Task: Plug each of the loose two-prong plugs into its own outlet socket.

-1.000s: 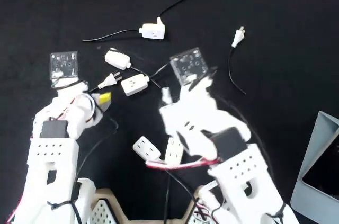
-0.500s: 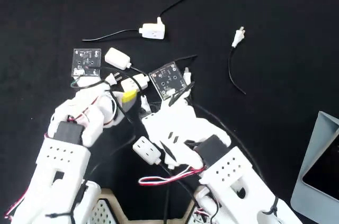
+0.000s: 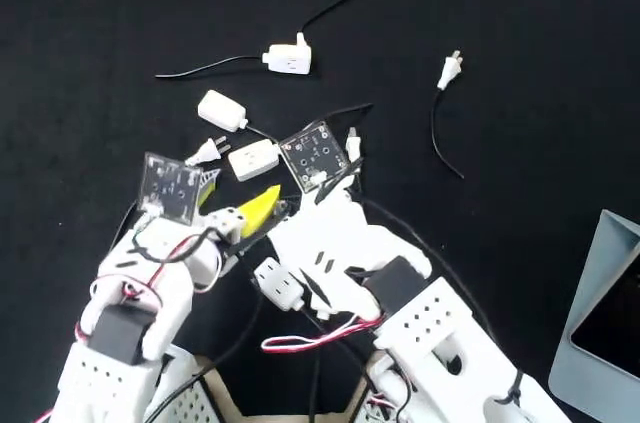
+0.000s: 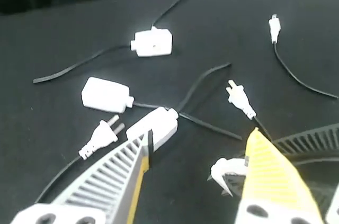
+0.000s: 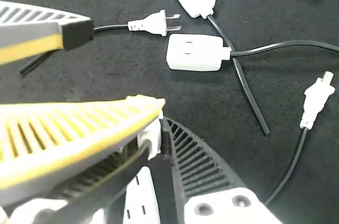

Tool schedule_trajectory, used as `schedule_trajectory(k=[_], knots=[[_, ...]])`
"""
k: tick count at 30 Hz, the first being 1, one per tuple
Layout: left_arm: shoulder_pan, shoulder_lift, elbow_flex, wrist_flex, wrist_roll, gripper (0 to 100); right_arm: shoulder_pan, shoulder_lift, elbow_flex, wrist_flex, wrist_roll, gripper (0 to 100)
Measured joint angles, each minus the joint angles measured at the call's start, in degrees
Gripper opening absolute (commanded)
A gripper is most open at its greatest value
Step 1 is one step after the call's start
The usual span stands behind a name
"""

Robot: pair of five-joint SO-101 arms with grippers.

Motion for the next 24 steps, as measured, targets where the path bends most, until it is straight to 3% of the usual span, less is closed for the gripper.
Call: schedule_trajectory(k=[6, 11, 17, 24], knots=[[-4.3, -1.5, -0.1, 3.5, -1.1, 29, 0.4, 0.0, -0.1, 0.5, 0.0, 1.2], [-11.3, -1.1, -2.9, 10.0, -1.3, 29, 7.4, 0.0, -0.1, 2.1, -1.8, 1.2], [-11.7, 5.3, -6.7, 19.6, -7.5, 36, 19.6, 0.0, -0.1, 2.1, -1.9, 1.2], [-4.0, 19.6, -10.1, 25.8, -14.5, 38, 26.2, 0.0, -0.1, 2.1, -2.1, 1.3]])
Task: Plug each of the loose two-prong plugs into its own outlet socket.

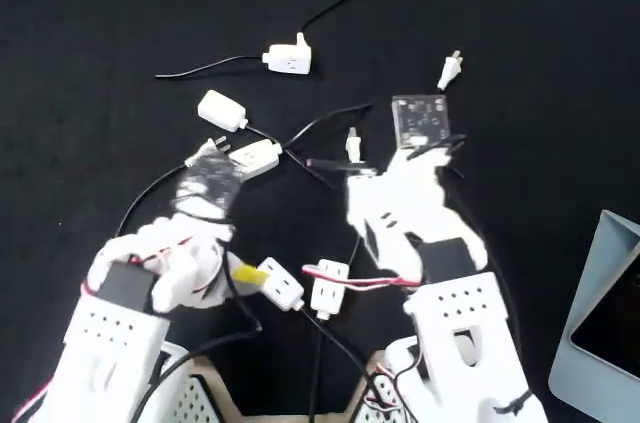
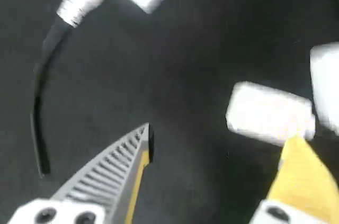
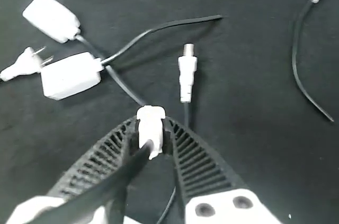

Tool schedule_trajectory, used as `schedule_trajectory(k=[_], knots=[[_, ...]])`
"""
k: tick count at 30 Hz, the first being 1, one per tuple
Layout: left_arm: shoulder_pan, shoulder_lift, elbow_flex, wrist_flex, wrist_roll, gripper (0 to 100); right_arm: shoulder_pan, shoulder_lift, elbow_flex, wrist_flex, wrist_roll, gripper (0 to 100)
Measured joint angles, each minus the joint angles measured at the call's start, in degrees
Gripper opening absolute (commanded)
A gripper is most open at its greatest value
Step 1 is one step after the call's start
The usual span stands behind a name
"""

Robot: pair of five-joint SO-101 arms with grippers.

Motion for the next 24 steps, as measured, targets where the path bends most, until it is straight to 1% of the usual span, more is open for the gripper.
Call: schedule_trajectory(k=[2, 5, 9, 13, 15, 20, 24], knots=[[1.8, 4.0, -1.4, 0.0, -3.4, 38, 1.9, 0.0, 0.0, -0.2, 0.0, 1.3], [4.1, 10.2, -3.2, -1.2, -10.5, 38, 4.7, 0.0, 0.0, -0.5, 0.0, 1.3], [5.4, 16.5, -3.7, -4.7, -23.1, 38, 8.2, 0.0, 0.0, -0.5, 0.0, 1.3], [5.5, 18.6, -3.7, -7.5, -35.3, 38, 11.6, 0.0, 0.0, -0.5, 1.8, 1.3], [6.4, 19.1, -3.7, -8.3, -39.9, 38, 12.5, 0.0, 0.0, -0.5, 2.0, 1.3], [10.1, 19.3, -3.7, -8.5, -47.0, 38, 12.9, 0.0, 0.0, -0.5, 2.3, 1.3], [13.4, 19.3, -3.7, -8.5, -49.7, 38, 14.5, 0.0, 0.0, -0.5, 2.3, 1.3]])
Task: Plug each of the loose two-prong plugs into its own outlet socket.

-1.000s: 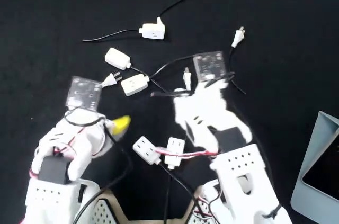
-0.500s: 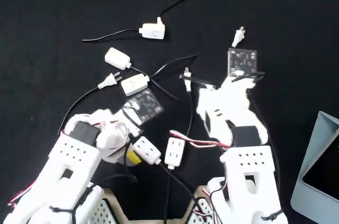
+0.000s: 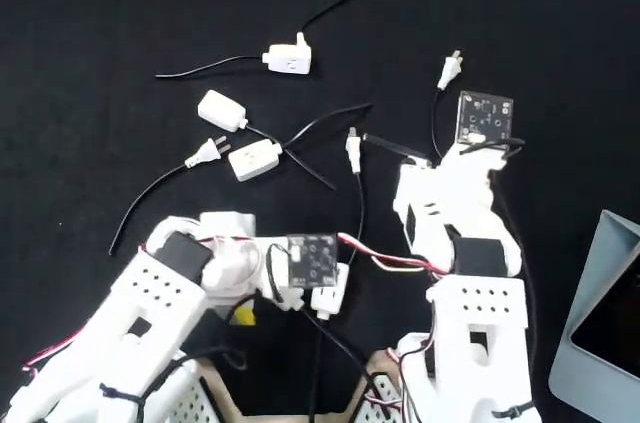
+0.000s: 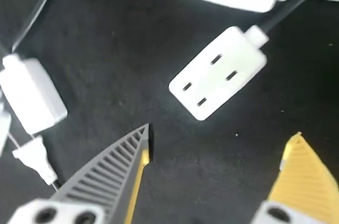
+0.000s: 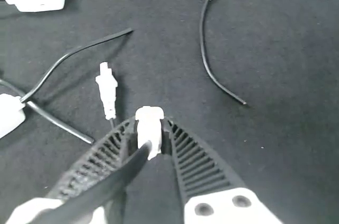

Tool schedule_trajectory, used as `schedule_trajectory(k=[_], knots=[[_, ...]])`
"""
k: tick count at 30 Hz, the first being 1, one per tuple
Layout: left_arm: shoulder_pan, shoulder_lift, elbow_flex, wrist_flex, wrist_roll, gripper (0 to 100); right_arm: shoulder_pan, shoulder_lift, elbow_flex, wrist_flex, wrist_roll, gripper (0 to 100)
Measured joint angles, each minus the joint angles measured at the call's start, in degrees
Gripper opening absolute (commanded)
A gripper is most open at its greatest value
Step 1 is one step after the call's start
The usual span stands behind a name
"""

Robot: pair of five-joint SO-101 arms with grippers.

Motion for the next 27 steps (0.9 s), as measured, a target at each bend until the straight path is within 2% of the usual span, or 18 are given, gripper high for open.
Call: schedule_trajectory(k=[8, 17, 27], knots=[[4.3, 3.1, 0.0, -8.1, -3.6, 38, 1.4, 0.0, 0.0, 0.0, 0.0, 1.3], [4.8, 16.3, 0.0, -15.2, -4.0, 38, 1.4, 0.0, 0.0, 0.0, 0.0, 1.3], [8.1, 23.8, -1.3, -23.2, -1.3, 27, 1.4, 0.0, 0.0, 0.0, 0.0, 1.3]])
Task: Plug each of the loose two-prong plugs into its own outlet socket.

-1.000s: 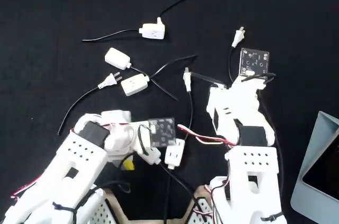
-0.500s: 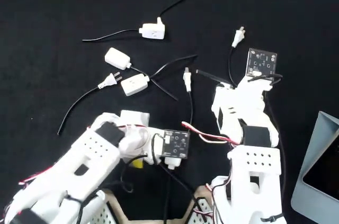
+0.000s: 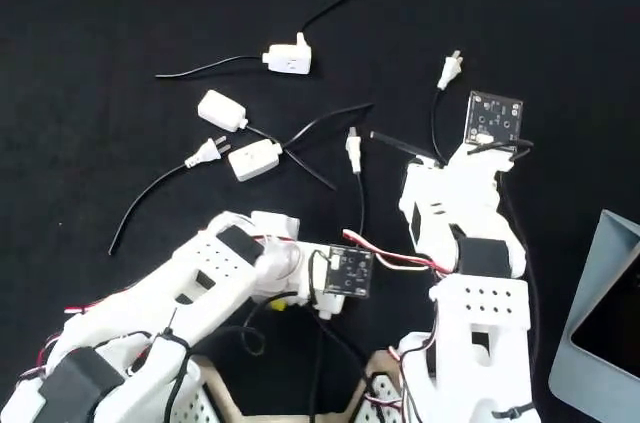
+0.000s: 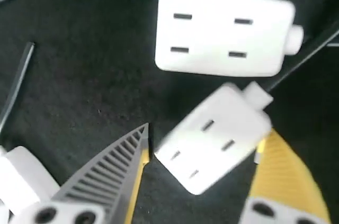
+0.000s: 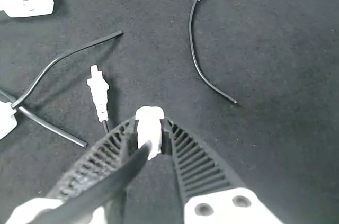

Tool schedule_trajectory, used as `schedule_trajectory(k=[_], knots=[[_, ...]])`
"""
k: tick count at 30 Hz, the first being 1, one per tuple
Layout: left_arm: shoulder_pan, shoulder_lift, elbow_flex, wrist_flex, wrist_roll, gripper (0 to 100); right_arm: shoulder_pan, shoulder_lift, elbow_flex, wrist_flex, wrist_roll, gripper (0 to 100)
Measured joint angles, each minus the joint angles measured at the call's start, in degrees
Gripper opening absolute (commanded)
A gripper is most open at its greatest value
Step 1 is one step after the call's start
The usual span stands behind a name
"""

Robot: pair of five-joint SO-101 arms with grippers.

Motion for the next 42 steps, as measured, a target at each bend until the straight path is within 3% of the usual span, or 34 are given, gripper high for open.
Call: schedule_trajectory(k=[9, 16, 30, 33, 38, 42], knots=[[0.2, 0.0, 0.8, -0.4, 0.4, 3, 0.1, 0.0, 0.0, 0.0, 0.0, 1.3], [-1.7, 0.0, 0.9, -0.4, 0.6, 3, 0.1, 0.0, 0.0, 0.0, 0.0, 1.3], [-17.8, 0.0, -0.5, -1.0, 18.4, 3, 0.1, 0.0, 0.0, 0.0, 0.0, 1.3], [-18.8, 0.2, -0.5, -1.0, 22.2, 8, 0.1, 0.0, 0.0, 0.0, 0.0, 1.3], [-19.2, 0.2, -0.5, -1.0, 26.5, 33, 0.1, 0.0, 0.0, 0.0, 0.0, 1.3], [-19.4, 0.2, -0.5, -1.0, 33.8, 30, 0.1, 0.0, 0.0, 0.0, 0.0, 1.3]])
